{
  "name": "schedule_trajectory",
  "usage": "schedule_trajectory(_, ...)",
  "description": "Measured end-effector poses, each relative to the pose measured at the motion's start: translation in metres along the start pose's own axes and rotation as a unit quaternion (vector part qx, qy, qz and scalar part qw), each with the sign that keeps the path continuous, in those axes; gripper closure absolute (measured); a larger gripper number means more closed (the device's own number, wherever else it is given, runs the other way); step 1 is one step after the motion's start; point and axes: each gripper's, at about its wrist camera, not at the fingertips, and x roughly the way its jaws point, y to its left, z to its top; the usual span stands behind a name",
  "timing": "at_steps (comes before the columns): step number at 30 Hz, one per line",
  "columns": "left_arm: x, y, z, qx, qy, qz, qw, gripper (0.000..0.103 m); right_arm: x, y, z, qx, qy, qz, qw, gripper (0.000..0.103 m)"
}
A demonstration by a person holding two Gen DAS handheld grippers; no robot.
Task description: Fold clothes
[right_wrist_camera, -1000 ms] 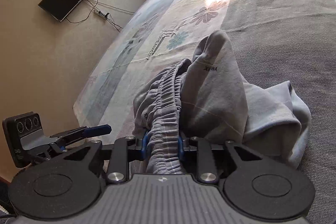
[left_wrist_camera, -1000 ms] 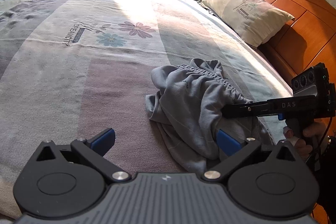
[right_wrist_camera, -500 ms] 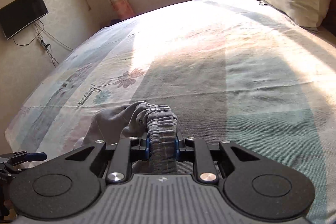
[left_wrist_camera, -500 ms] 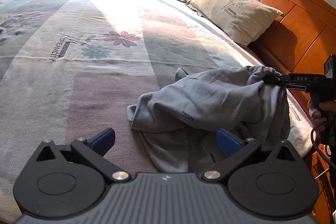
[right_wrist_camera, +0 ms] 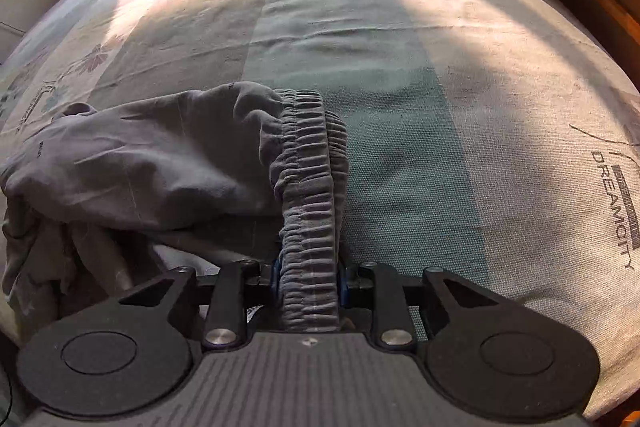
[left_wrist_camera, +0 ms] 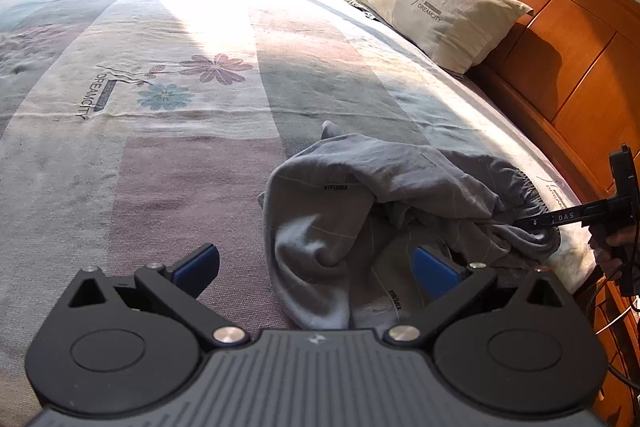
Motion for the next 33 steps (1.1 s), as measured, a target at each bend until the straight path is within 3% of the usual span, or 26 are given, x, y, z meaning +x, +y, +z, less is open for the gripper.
schedule_trajectory(4, 0.003, -0.002, 0.001, 0.0, 0.002, 0.0, 1.0, 0.001, -0.036, -0.015, 0.014, 0.033, -0.067, 0.038, 0.997, 0.044)
schedule_trajectory(8, 0.009, -0.01, 0.002, 0.007, 0.008, -0.002, 0.9999, 0.001, -0.044, -0.036, 0.05, 0.089, -0.126, 0.062, 0.986, 0.04)
schedule_trajectory(14, 0.016, -0.023, 0.003, 0.02, 0.018, -0.011, 0.9996, 0.001, 0.028, -0.042, 0.092, 0.138, -0.064, 0.046, 0.987, 0.04)
schedule_trajectory(17, 0.019, -0.028, 0.002, 0.025, 0.022, -0.018, 0.9993, 0.001, 0.045, -0.035, 0.08, 0.148, -0.034, 0.066, 0.986, 0.04)
schedule_trajectory(21, 0.025, -0.032, -0.001, 0.026, 0.03, -0.026, 0.9989, 0.001, 0.041, -0.015, 0.054, 0.119, -0.033, 0.052, 0.991, 0.039)
schedule_trajectory(24, 0.029, -0.035, -0.003, 0.029, 0.034, -0.031, 0.9985, 0.001, 0.035, 0.006, 0.039, 0.07, -0.031, 0.038, 0.996, 0.042)
schedule_trajectory(26, 0.028, -0.037, -0.004, 0.033, 0.034, -0.033, 0.9983, 0.001, 0.032, 0.019, 0.031, 0.03, -0.039, 0.028, 0.998, 0.062)
schedule_trajectory(28, 0.028, -0.038, -0.004, 0.036, 0.034, -0.031, 0.9983, 0.001, 0.027, 0.027, 0.027, 0.004, -0.057, 0.025, 0.998, 0.071)
schedule_trajectory(33, 0.027, -0.032, -0.002, 0.028, 0.031, -0.021, 0.9989, 0.001, 0.008, 0.031, 0.038, -0.033, -0.137, -0.008, 0.99, 0.074)
